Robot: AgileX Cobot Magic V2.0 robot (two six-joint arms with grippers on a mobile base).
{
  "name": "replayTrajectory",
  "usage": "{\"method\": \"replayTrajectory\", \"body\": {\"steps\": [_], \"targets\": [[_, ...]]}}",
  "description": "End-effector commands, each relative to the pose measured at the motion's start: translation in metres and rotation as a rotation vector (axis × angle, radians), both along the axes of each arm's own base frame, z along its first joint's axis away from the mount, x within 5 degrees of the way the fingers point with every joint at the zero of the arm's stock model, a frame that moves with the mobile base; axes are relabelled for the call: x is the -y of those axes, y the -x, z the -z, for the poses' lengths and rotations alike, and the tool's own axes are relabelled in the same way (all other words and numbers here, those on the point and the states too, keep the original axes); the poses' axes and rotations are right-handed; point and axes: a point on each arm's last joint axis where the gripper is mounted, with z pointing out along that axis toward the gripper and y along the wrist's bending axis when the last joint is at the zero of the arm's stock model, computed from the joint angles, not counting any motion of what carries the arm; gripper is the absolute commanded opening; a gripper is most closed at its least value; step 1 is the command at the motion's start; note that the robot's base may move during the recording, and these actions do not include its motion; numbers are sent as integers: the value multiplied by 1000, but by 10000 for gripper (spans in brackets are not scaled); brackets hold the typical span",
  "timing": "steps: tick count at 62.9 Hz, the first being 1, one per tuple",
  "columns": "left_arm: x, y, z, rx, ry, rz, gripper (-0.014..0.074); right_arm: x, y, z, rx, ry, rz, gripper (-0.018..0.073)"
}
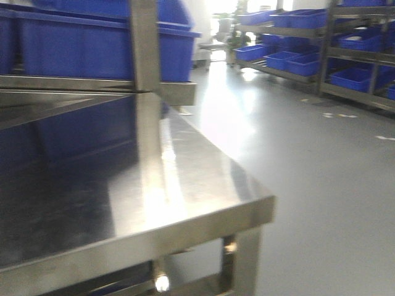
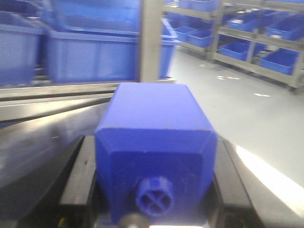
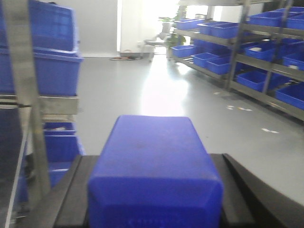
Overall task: Pick and sort blue part to right shelf
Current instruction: 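Drive away from the table holding a part in each gripper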
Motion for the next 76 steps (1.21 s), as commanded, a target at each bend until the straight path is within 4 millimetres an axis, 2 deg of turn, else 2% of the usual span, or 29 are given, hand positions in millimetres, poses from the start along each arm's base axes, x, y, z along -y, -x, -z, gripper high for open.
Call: {"method": "replayTrajectory", "body": {"steps": [1, 76], "targets": [[-2, 0, -16, 96, 36, -20, 270, 1, 2, -18, 115, 13, 9, 414], [-2, 0, -16, 96, 36, -20, 270, 1, 2, -18, 115, 13, 9, 414]]}}
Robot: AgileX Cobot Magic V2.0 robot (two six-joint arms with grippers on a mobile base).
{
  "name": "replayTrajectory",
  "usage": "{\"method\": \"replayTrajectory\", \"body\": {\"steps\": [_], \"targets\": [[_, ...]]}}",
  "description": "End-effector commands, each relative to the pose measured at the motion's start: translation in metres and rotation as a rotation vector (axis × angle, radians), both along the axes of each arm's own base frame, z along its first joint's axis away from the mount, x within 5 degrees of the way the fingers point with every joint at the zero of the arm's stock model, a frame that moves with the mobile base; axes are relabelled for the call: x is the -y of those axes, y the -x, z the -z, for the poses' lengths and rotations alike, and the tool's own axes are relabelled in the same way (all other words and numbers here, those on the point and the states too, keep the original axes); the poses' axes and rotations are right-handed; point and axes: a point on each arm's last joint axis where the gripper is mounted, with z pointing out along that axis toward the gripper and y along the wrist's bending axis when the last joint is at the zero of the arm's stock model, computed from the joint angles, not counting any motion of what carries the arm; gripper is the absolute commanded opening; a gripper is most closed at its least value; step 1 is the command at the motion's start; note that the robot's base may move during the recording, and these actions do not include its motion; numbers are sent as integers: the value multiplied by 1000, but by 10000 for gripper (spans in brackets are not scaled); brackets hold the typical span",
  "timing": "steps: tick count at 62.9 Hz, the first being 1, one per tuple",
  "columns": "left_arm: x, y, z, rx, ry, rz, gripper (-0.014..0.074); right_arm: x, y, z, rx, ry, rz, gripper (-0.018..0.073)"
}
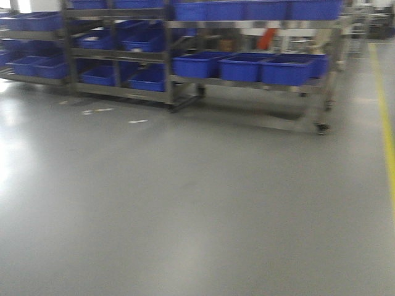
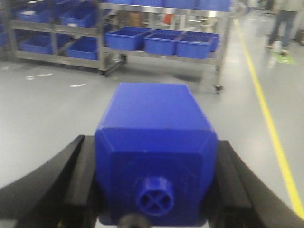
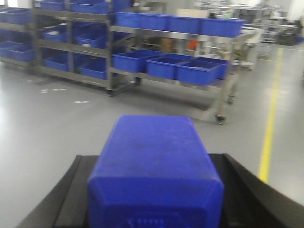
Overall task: Pick and sort blue part to right shelf
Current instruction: 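Drive away from the table holding a part in each gripper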
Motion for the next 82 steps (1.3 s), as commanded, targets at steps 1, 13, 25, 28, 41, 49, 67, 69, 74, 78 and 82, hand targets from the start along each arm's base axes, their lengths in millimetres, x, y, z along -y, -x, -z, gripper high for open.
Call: {"method": "replayTrajectory", "body": {"steps": [1, 13, 25, 28, 41, 49, 67, 69, 74, 78, 82], "targets": [[-2, 0, -16, 96, 36, -20, 270, 1, 2, -18, 115, 13, 9, 414], [-2, 0, -16, 96, 36, -20, 270, 1, 2, -18, 115, 13, 9, 414], [-2, 0, -16, 96, 36, -20, 270, 1, 2, -18, 115, 13, 9, 414], [-2, 0, -16, 96, 36, -20, 270, 1, 2, -18, 115, 13, 9, 414], [-2, 0, -16, 96, 36, -20, 270, 1, 2, -18, 115, 13, 9, 414], [-2, 0, -16, 96, 36, -20, 270, 1, 2, -18, 115, 13, 9, 414], [-2, 0, -16, 96, 36, -20, 270, 1, 2, -18, 115, 13, 9, 414], [-2, 0, -16, 96, 36, -20, 270, 1, 2, -18, 115, 13, 9, 414], [-2, 0, -16, 96, 36, -20, 270, 1, 2, -18, 115, 13, 9, 414], [-2, 0, -16, 96, 36, -20, 270, 1, 2, -18, 115, 13, 9, 414], [-2, 0, -16, 96, 36, -20, 270, 1, 2, -18, 115, 13, 9, 414]]}}
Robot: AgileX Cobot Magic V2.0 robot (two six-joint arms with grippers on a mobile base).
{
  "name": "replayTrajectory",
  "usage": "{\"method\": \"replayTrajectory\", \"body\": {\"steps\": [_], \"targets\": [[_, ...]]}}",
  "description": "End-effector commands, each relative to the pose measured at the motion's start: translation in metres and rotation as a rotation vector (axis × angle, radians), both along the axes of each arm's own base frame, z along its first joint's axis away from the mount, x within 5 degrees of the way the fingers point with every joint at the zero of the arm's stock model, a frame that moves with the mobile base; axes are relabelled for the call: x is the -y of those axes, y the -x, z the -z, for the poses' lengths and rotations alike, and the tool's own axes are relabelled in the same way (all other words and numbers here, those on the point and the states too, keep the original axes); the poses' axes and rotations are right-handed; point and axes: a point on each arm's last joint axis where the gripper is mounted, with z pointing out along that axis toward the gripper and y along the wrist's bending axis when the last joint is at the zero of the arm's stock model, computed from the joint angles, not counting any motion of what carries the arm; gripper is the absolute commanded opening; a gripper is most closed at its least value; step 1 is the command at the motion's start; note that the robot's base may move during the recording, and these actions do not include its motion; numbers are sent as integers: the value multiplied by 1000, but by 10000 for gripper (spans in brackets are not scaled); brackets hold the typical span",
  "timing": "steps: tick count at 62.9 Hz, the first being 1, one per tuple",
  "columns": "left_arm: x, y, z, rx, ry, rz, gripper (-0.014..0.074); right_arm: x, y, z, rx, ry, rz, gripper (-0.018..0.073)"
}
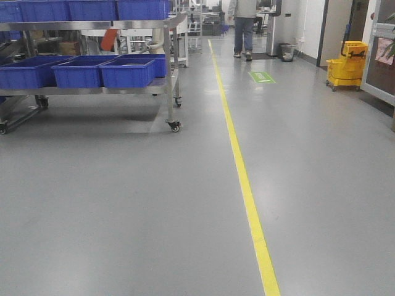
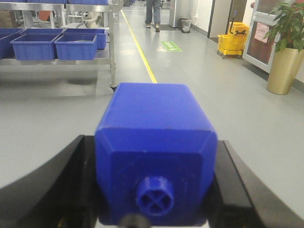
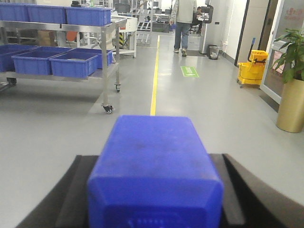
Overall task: Pick and sort blue part to right shelf
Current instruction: 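Drive away from the table holding a part in each gripper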
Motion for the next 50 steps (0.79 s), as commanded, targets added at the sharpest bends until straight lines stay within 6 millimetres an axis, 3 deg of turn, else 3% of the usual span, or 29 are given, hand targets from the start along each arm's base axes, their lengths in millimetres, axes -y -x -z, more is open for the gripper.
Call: {"method": "replayTrajectory", "body": {"steps": [1, 50], "targets": [[-2, 0, -16, 96, 36, -20, 270, 1, 2, -18, 116, 13, 9, 414], [-2, -1, -16, 94, 35, -20, 269, 1, 2, -18, 116, 13, 9, 414]]}}
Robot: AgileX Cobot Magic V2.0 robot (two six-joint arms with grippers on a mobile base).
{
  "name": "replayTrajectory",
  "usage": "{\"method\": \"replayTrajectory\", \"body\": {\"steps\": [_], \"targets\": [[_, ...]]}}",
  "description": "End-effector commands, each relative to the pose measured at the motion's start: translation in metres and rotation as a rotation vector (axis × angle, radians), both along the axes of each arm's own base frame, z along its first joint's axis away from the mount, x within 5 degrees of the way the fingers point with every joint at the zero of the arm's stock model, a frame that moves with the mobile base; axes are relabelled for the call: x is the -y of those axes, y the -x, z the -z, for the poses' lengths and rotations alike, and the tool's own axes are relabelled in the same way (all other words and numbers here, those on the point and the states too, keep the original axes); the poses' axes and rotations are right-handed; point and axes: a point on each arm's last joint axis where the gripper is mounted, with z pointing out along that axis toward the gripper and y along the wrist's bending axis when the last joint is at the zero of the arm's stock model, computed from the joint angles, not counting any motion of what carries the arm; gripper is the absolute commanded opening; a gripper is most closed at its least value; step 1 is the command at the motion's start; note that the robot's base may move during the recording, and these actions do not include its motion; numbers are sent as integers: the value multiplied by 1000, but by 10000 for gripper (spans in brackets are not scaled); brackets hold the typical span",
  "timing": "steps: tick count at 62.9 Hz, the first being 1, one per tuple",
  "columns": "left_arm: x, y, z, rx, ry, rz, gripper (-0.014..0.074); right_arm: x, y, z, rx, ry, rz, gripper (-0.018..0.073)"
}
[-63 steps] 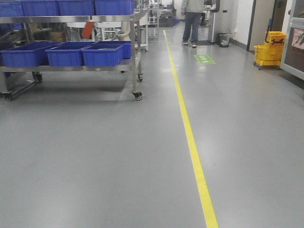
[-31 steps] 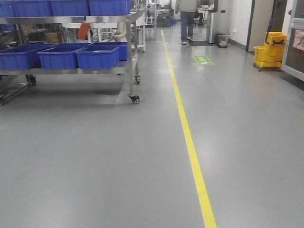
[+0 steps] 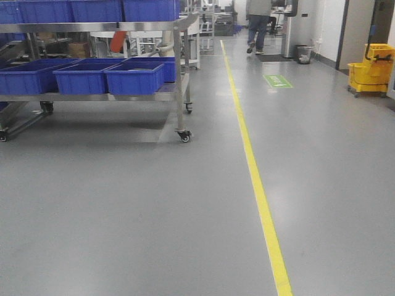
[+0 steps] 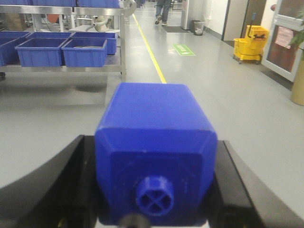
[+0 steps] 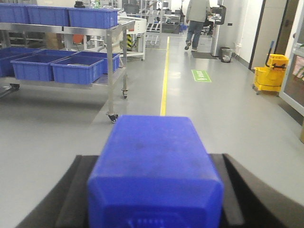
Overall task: Pick and sort blue part to right shelf
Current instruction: 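Drive away from the table holding a part in each gripper, then drive along the aisle to the shelf of open blue bins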
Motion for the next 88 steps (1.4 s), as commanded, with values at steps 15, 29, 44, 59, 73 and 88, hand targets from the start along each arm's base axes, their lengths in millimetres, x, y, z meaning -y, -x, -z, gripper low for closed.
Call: {"method": "replayTrajectory", "body": {"steps": [15, 29, 44, 59, 73, 88], "targets": [[-2, -1, -16, 94, 35, -20, 269, 1, 2, -18, 116, 13, 9, 414], [-2, -1, -16, 94, 35, -20, 269, 1, 2, -18, 116, 13, 9, 414], [-2, -1, -16, 94, 35, -20, 269, 1, 2, -18, 116, 13, 9, 414], [-2, -1, -16, 94, 35, -20, 269, 1, 2, -18, 116, 13, 9, 414], [-2, -1, -16, 94, 35, -20, 269, 1, 2, -18, 116, 13, 9, 414], [-2, -1, -16, 94, 35, -20, 269, 1, 2, -18, 116, 13, 9, 414]]}}
